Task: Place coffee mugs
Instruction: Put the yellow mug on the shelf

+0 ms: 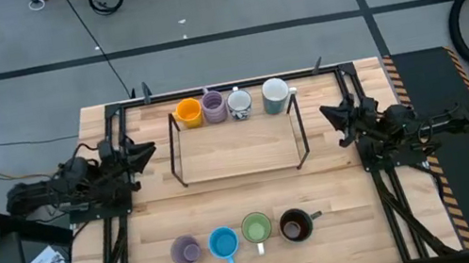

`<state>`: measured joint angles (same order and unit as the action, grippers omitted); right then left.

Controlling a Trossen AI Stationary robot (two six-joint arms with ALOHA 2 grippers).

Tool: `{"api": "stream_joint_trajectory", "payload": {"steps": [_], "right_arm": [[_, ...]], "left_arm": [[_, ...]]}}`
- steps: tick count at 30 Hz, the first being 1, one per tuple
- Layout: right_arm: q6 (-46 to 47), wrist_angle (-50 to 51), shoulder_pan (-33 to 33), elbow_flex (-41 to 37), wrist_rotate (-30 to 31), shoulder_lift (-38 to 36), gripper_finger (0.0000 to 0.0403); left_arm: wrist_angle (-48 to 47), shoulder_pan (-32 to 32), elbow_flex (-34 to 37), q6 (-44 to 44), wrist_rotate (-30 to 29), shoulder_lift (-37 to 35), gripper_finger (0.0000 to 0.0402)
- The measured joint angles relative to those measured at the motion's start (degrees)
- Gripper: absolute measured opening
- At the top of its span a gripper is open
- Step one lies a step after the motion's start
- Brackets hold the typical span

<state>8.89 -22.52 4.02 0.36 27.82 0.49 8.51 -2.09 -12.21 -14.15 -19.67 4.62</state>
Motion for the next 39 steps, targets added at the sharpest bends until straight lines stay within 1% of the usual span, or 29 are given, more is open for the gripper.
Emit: {"api": "stream_joint_trajectory", "payload": {"steps": [2, 6, 11, 15, 18, 21, 25, 29, 31, 35, 39], "right_arm": [[-1.85, -1.67, -0.01, 0.0, -1.41, -0.02, 0.002], [-5.86, -2.41, -0.03, 0.79, -1.2, 0.02, 0.002], [-7.19, 0.77, 0.02, 4.08, -2.32, 0.43, 0.002], [-7.59, 2.01, 0.02, 6.7, -1.66, 3.41, 0.002], [-7.63, 2.14, -0.11, 8.95, -0.48, 6.93, 0.002], [-8.97, 3.13, -0.23, 11.47, 1.38, 10.78, 0.002], [-11.57, 5.82, -0.95, 15.96, 0.48, 15.91, 0.002], [-13.16, 7.32, -1.79, 18.35, -1.2, 21.2, 0.002], [-14.22, 7.29, -2.15, 18.66, -1.08, 23.62, 0.002], [-17.19, 7.13, -3.15, 18.93, 1.23, 27.31, 0.002], [-21.34, 6.69, -3.66, 18.95, 5.04, 28.44, 0.002]], "left_arm": [[-4.45, 0.0, -3.04, -0.22, -0.02, 1.77, 0.0084], [-13.88, 0.0, -10.11, -1.41, -1.17, 7.11, 0.0084], [-19.89, 0.04, -18.65, -3.17, -1.65, 17.32, 0.0084], [-25.9, 1.99, -25.78, -4.83, -0.97, 27.02, 0.0084], [-31.51, 5.77, -31.81, -4.93, 1.78, 34.01, 0.0084], [-35.21, 11.09, -37.67, -4.74, 8.09, 40.58, 0.0084], [-39.0, 18.34, -44.55, -3.21, 17.02, 48.91, 0.0084], [-44.56, 24.48, -51.33, 0.14, 22.35, 57.82, 0.0084], [-47.83, 26.62, -54.76, 2.63, 23.84, 62.14, 0.0084], [-54.0, 29.92, -61.79, 7.15, 25.59, 70.5, 0.0084], [-58.87, 32.08, -68.04, 10.81, 25.89, 77.66, 0.0084]]}}
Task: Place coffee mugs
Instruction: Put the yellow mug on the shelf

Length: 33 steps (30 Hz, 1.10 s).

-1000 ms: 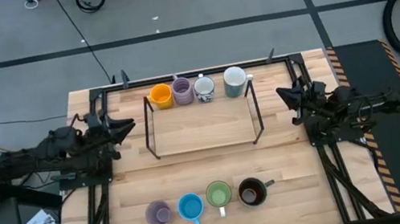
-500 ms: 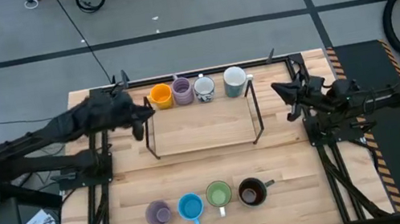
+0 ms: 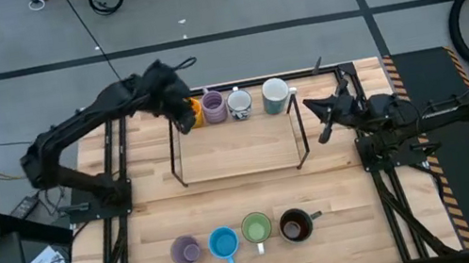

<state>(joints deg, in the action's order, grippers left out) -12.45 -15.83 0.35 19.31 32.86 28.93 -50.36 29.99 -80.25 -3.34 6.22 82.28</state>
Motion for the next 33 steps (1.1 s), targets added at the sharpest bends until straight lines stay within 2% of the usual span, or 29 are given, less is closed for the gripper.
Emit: {"api": "stream_joint_trajectory", "payload": {"steps": [10, 17, 26, 31, 33], "right_arm": [[-2.67, -0.52, 0.03, -0.42, 0.61, -0.04, 0.002], [-7.43, -3.95, 0.03, -3.51, 4.23, -2.85, 0.0007], [-10.34, -3.81, 0.03, -6.91, 2.22, -11.03, 0.0009], [-11.35, -3.26, 0.05, -7.6, -1.02, -13.0, 0.0008], [-11.35, -3.4, 0.05, -7.7, -1.01, -13.03, 0.0008]], "left_arm": [[-5.3, 2.1, -9.36, 4.41, -0.14, 12.61, 0.0084], [-7.0, 1.91, -14.04, 7.08, -1.09, 19.49, 0.0084], [-9.74, 1.6, -14.25, 13.15, -4.87, 24.61, 0.0084], [-11.73, 0.76, -14.21, 15.85, -11.55, 25.83, 0.0085], [-12.7, 0.28, -14.18, 16.92, -12.56, 25.81, 0.0091]]}}
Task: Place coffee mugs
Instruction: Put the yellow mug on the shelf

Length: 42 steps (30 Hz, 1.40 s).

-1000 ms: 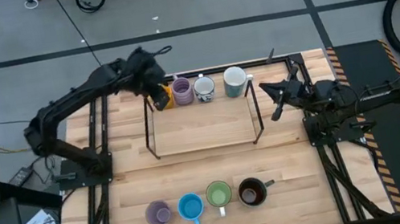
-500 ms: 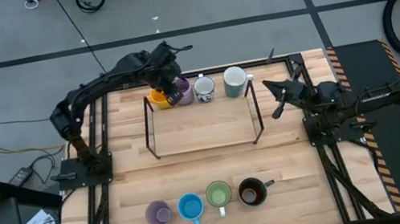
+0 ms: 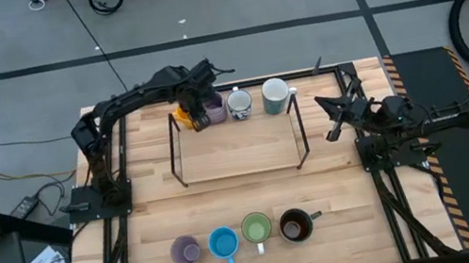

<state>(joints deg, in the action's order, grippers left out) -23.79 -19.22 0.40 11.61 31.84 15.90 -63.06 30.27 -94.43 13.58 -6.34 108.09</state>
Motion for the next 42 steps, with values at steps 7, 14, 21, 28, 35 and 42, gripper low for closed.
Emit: {"api": "stream_joint_trajectory", "payload": {"steps": [7, 14, 21, 28, 35, 42], "right_arm": [[0.02, 1.81, 0.0, -0.19, -0.6, 0.28, 0.0008], [0.33, 2.61, 0.0, -0.19, -1.1, 0.22, 0.0008], [1.31, 2.62, 0.0, -0.19, -1.65, 0.22, 0.0009], [1.79, 2.69, 0.0, -0.19, -1.95, 0.22, 0.0009], [2.62, 2.62, 0.0, -0.17, -2.99, 0.2, 0.0009], [2.64, 2.66, -0.01, -0.17, -3.44, 0.22, 0.0009]], "left_arm": [[-0.46, -0.7, 1.2, 0.02, 2.61, -0.17, 0.0158], [1.63, -0.69, 6.82, 2.41, 1.02, -0.3, 0.0187], [5.05, -0.47, 8.09, 4.02, -0.28, -0.49, 0.0187], [4.24, -0.46, 8.41, 5.1, -0.72, -1.96, 0.0175], [3.68, 0.88, 8.41, 4.76, -0.91, -2.83, 0.0172], [8.58, 1.08, 11.64, 4.29, -0.99, -2.9, 0.0172]]}}
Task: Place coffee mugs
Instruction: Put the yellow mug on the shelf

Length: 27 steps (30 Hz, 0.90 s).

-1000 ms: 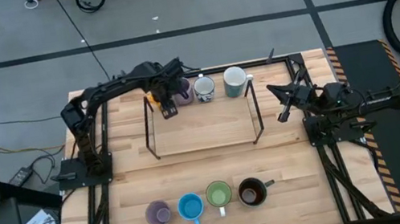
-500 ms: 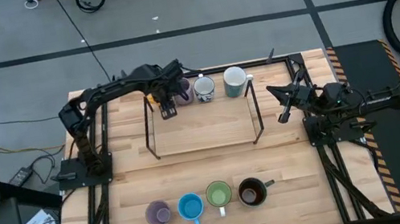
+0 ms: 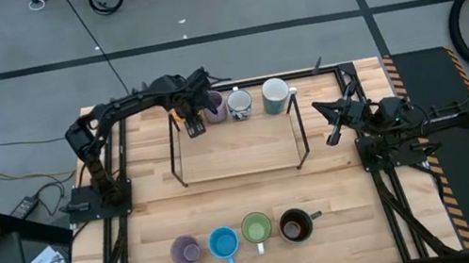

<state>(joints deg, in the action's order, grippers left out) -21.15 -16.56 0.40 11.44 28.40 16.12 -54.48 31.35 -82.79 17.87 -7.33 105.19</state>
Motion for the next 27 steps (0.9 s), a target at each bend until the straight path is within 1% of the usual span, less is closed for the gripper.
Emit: {"api": "stream_joint_trajectory", "payload": {"steps": [2, 5, 9, 12, 15, 23, 27], "right_arm": [[0.0, 0.0, 0.01, 0.0, 0.01, 0.0, 0.0009], [0.0, -0.09, 0.01, 0.0, 0.0, 0.0, 0.0009], [0.0, -0.61, 0.01, 0.0, -0.02, -0.02, 0.0009], [-0.11, -0.65, 0.01, 0.0, -0.04, 0.0, 0.0009], [-0.28, -0.7, 0.01, 0.0, -0.07, 0.0, 0.0009], [-0.68, -0.76, 0.01, 0.0, -0.08, 0.0, 0.0009], [-0.68, -0.76, 0.01, 0.0, -0.09, 0.0, 0.0009]], "left_arm": [[1.37, -0.04, 2.4, -0.06, -0.32, 0.0, 0.0172], [3.81, -0.02, 4.57, -0.32, -3.5, 0.0, 0.0172], [4.72, 0.0, 4.68, -0.54, -4.72, 0.0, 0.0171], [4.58, 0.39, 4.68, -0.67, -4.07, 0.0, 0.016], [4.56, 0.64, 4.68, -0.74, -3.19, 0.0, 0.0135], [4.52, 0.61, 4.64, -0.98, -2.97, 0.0, 0.0052], [3.8, 0.63, 4.62, -1.61, -2.91, -0.09, 0.0026]]}}
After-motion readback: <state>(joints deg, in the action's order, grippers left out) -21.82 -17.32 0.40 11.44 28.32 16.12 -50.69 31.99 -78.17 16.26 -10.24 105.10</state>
